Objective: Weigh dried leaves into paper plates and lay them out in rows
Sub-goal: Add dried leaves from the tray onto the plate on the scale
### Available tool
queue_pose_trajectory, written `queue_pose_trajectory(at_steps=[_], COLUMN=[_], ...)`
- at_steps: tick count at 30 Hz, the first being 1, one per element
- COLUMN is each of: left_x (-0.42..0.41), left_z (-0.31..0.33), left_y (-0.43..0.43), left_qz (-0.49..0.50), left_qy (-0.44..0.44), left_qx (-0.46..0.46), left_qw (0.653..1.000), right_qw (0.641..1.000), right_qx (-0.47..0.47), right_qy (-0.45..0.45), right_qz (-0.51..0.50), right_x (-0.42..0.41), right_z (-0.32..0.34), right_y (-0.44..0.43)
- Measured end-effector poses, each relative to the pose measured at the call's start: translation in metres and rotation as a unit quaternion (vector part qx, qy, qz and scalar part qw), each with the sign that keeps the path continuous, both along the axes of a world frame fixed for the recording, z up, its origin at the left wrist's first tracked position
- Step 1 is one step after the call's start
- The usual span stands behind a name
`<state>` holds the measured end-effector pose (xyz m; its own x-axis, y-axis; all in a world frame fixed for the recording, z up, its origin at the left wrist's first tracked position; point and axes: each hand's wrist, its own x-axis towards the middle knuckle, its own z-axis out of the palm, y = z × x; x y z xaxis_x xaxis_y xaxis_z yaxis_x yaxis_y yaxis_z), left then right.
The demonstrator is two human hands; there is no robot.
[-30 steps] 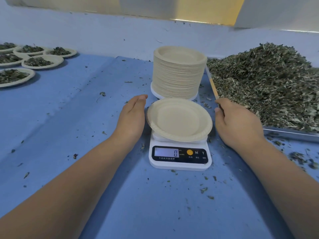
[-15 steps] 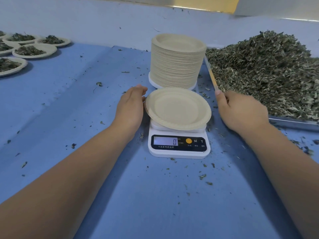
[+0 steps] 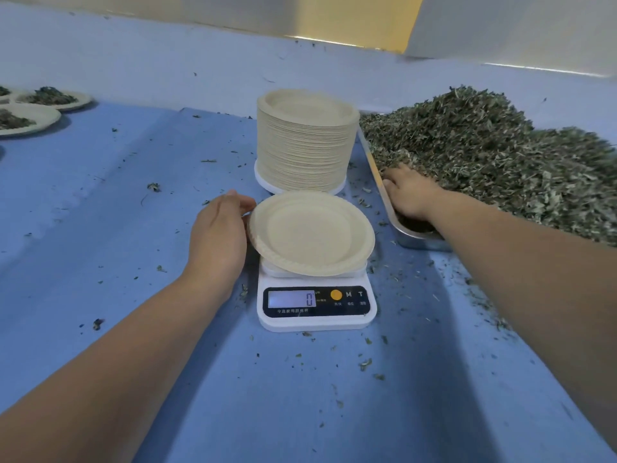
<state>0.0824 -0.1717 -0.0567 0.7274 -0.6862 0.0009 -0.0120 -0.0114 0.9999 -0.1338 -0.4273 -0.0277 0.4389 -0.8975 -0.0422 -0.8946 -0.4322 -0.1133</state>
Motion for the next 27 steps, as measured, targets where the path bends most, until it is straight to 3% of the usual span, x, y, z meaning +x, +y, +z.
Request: queue_pose_trajectory(at_steps=[15, 22, 25, 27], left_x=[-0.002, 0.0, -0.002, -0.003], left_z=[0.002, 0.004, 0.005, 0.006], left_y=[0.003, 0.007, 0.009, 0.01], left_qz=[-0.012, -0.017, -0.02, -0.025], left_qy=[0.008, 0.026, 0.022, 0.01], left_qx=[-0.017, -0.02, -0.016, -0.017], left_qw=[1.0, 0.999, 0.999, 1.0], right_qw=[0.989, 0.998, 0.999, 0.996], right_qx=[0.114, -0.033, 0.031, 0.082], right_qy=[0.067, -0.049, 0.013, 0.007], right_qz=[0.059, 0.032, -0.025, -0.042], right_x=[-0.024, -0.043, -0.043, -0.039], right_z=[0.044, 0.043, 0.027, 0.023], right_y=[0.058, 0.077, 0.08, 0.084])
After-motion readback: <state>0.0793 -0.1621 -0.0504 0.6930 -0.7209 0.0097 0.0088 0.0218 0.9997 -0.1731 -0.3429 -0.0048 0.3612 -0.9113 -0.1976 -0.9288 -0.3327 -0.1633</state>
